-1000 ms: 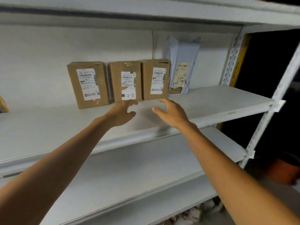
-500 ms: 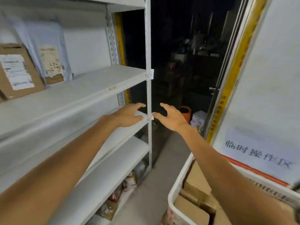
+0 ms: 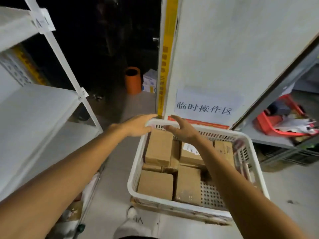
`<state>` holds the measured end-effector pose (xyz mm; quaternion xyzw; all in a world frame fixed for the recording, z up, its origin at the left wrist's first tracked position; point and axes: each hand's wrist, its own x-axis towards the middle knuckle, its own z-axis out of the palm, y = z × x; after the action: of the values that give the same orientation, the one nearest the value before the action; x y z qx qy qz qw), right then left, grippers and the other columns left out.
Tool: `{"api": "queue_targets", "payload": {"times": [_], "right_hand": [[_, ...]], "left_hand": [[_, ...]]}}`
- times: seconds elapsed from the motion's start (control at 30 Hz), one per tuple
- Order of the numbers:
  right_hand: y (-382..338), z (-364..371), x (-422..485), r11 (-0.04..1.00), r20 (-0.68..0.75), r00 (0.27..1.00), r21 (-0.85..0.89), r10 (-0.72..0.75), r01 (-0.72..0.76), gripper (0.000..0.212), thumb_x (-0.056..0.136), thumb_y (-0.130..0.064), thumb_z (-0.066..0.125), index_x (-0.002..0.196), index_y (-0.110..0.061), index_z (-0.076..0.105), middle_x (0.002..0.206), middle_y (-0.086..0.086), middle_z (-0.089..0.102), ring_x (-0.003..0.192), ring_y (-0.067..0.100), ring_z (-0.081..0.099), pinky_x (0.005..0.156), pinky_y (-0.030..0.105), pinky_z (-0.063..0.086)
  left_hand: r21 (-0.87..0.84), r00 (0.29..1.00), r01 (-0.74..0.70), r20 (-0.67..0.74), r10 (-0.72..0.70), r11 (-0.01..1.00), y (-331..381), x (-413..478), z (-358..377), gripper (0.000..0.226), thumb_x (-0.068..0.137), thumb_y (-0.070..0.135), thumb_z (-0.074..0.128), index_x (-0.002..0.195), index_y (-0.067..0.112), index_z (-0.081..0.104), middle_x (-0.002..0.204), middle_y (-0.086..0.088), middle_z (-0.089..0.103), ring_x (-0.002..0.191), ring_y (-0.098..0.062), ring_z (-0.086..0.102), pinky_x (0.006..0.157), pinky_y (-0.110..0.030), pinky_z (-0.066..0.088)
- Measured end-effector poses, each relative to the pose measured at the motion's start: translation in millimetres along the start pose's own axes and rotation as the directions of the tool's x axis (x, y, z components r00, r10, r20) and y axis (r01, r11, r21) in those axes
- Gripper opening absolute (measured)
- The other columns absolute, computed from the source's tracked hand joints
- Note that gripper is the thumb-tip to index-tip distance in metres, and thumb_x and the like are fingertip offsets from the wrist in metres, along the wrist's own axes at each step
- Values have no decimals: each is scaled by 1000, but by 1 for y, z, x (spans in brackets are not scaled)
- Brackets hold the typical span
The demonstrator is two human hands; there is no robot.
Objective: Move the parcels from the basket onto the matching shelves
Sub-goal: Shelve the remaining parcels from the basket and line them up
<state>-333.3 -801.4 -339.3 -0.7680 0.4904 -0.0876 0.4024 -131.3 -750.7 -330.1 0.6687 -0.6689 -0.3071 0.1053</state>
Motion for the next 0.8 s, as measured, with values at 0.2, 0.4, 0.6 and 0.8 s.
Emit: {"api": "queue_targets", "payload": {"times": [0.2,0.4,0.6,0.8], "right_hand": [[79,3,-4,981,-15,989,128,147,-144,53,94,-33,59,142,-16,42,142,5,47,128,18,44,102,30,38],[167,-5,-2,919,58,931,148,360,-365,66,94,-44,56,150,-17,31,155,8,32,141,26,32,110,37,30],[248,-23,5,905,45,909,85,415,-417,63,94,-38,58,147,-16,35,152,11,35,139,28,34,112,41,30],[321,-45,-9,879,46,881,63,471,-473,56,92,-31,61,141,-15,42,144,13,41,132,33,39,111,44,34]], "left_hand": [[-53,985,-54,159,62,997,-4,70,66,59,94,18,54,147,28,30,145,-1,43,117,-14,49,94,-24,46],[-44,967,23,254,-12,999,8,114,126,55,94,23,54,144,26,35,146,-2,42,129,-20,45,106,-37,40],[-192,939,262,276,-204,946,25,142,195,53,95,24,54,143,32,35,143,-2,46,126,-19,49,97,-32,44],[-152,916,265,348,-200,952,66,164,260,50,96,24,51,143,31,37,139,-1,51,119,-19,54,99,-36,44]]}}
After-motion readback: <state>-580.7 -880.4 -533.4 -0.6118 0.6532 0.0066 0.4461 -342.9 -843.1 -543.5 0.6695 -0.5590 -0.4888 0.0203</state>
